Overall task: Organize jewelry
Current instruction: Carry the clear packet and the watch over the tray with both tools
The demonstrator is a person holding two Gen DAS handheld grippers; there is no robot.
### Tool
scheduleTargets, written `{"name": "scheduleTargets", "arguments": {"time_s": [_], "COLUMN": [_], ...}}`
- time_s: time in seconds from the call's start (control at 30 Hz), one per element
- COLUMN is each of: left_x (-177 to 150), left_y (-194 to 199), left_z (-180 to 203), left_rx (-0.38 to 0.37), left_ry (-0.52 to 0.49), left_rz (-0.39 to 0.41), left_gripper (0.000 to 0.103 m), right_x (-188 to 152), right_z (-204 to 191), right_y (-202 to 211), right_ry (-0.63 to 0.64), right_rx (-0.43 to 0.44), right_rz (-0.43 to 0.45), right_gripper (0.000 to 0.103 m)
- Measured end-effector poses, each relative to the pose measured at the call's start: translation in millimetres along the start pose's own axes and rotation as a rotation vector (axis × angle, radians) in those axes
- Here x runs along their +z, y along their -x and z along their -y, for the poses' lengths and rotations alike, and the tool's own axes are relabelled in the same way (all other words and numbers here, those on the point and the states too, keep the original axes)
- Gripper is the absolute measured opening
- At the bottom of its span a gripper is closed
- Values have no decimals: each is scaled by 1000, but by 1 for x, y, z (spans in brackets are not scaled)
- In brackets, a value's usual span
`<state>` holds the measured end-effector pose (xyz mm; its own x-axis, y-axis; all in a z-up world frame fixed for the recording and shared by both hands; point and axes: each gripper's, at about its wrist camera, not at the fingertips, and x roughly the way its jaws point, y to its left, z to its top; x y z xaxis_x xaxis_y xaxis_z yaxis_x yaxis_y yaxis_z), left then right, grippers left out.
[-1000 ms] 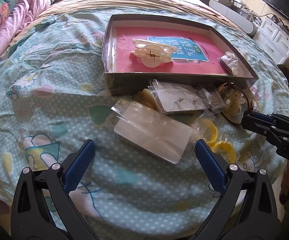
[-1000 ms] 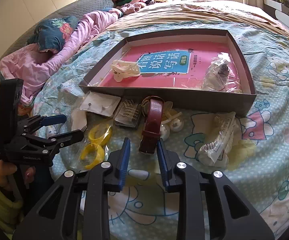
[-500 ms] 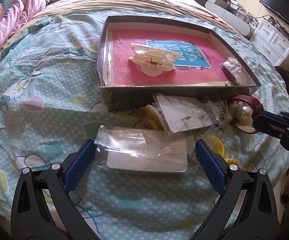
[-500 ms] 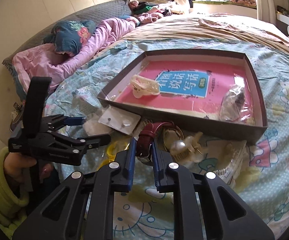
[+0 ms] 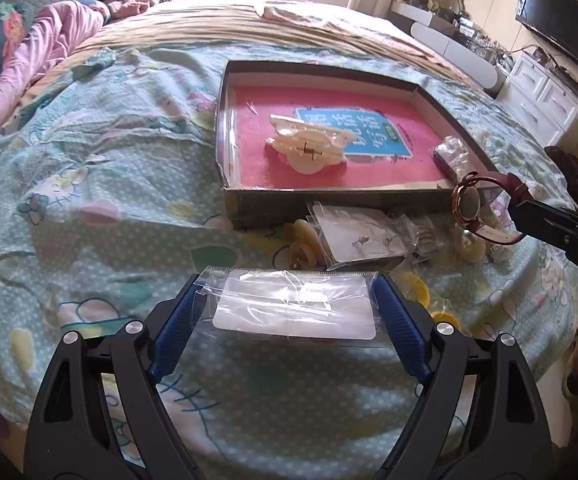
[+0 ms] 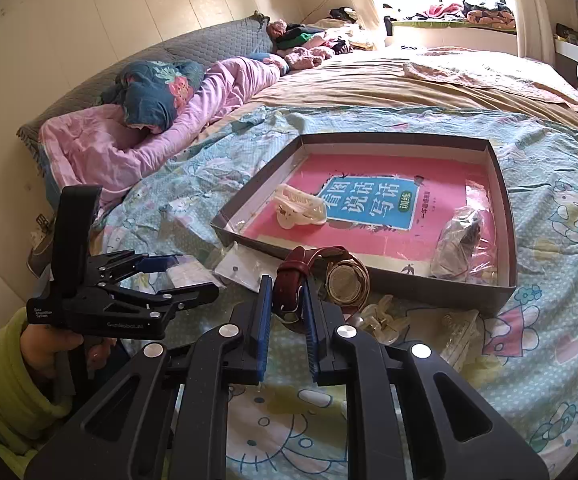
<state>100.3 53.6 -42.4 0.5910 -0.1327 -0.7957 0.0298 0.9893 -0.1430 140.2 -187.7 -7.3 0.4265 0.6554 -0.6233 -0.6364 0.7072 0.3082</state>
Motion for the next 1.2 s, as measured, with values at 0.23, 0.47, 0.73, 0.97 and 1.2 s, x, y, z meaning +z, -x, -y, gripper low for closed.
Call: {"name": "scheduleTargets", "arguments": {"time_s": [0.23, 0.47, 0.73, 0.97, 1.2], "left_x": [2, 13, 28, 43, 56], "left_y": [19, 30, 33, 26, 8], "left_z": [-3, -6, -1, 9, 15], "left_rx": [-7, 11, 8, 2, 5], "left_ry": [21, 45, 39, 19, 9], "left_rz": [45, 74, 94, 104, 85], "left_gripper": [78, 78, 78, 78, 78], "right_x": [4, 9, 16, 22, 30], "right_z": [1, 3, 7, 13, 21], "right_y": [9, 16, 18, 18, 20], "right_ry": [5, 9, 11, 15, 9], "right_rx": [-5, -11, -20, -22, -35], "right_rz": [24, 44, 62, 76, 97], "right_gripper": [14, 14, 14, 14, 14]}}
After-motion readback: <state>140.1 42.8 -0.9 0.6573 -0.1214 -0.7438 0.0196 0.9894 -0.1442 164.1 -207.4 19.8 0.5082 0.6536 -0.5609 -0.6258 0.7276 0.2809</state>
